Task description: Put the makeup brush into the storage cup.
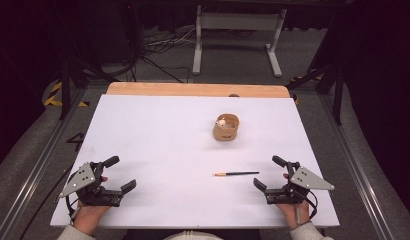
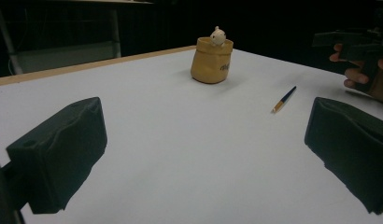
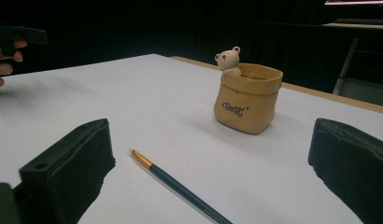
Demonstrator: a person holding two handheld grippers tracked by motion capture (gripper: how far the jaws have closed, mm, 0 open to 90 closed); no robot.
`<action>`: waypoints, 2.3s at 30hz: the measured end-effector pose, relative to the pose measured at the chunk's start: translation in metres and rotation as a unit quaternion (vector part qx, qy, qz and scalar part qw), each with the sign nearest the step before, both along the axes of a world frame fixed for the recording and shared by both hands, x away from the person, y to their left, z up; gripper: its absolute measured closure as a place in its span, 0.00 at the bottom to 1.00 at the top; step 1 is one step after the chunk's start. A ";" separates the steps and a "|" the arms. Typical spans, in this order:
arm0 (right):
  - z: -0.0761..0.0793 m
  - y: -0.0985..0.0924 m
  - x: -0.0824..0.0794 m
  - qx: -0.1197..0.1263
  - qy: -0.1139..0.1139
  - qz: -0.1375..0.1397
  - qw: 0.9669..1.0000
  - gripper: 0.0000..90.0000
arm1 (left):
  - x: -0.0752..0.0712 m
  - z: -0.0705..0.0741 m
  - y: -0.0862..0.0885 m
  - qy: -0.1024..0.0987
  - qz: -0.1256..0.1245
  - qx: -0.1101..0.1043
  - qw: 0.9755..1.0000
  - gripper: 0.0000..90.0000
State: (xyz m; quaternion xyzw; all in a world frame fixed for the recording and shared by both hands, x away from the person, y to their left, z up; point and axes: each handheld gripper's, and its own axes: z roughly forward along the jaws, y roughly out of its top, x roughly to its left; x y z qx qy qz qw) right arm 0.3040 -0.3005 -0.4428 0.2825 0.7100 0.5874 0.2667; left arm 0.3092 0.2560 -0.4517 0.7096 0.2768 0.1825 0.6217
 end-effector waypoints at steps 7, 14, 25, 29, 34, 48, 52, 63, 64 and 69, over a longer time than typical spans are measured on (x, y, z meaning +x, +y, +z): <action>0.001 0.000 -0.001 0.000 -0.001 0.001 1.000 0.00 | 0.000 0.000 0.000 0.002 0.001 -0.002 1.000 0.00; 0.003 0.001 0.000 0.002 -0.002 0.000 1.000 0.00 | 0.000 0.001 0.001 0.001 0.000 0.004 1.000 0.00; 0.013 0.013 0.011 0.010 0.020 0.019 1.000 0.00 | 0.000 0.000 0.000 0.006 0.001 0.000 1.000 0.00; 0.016 0.019 0.015 0.008 0.021 0.028 0.999 0.00 | 0.001 0.000 0.001 0.006 0.001 -0.001 1.000 0.00; 0.022 0.029 0.022 0.001 0.030 0.042 0.999 0.00 | 0.001 0.000 0.001 0.006 0.001 -0.002 1.000 0.00; 0.041 0.045 0.038 -0.040 0.065 0.062 0.995 0.01 | 0.001 0.000 0.001 0.005 0.000 0.001 1.000 0.00; 0.045 0.048 0.043 -0.057 0.085 0.073 0.992 0.02 | 0.001 0.000 0.001 0.004 -0.001 0.001 1.000 0.00; 0.062 0.061 0.055 -0.137 0.127 0.088 0.979 0.04 | 0.001 -0.001 0.000 0.011 0.001 -0.001 1.000 0.00; 0.063 0.062 0.056 -0.144 0.129 0.089 0.977 0.04 | 0.001 -0.001 0.000 0.012 0.000 -0.002 1.000 0.00; 0.069 0.068 0.061 -0.179 0.144 0.094 0.969 0.04 | 0.001 -0.001 0.000 0.012 0.001 0.003 1.000 0.00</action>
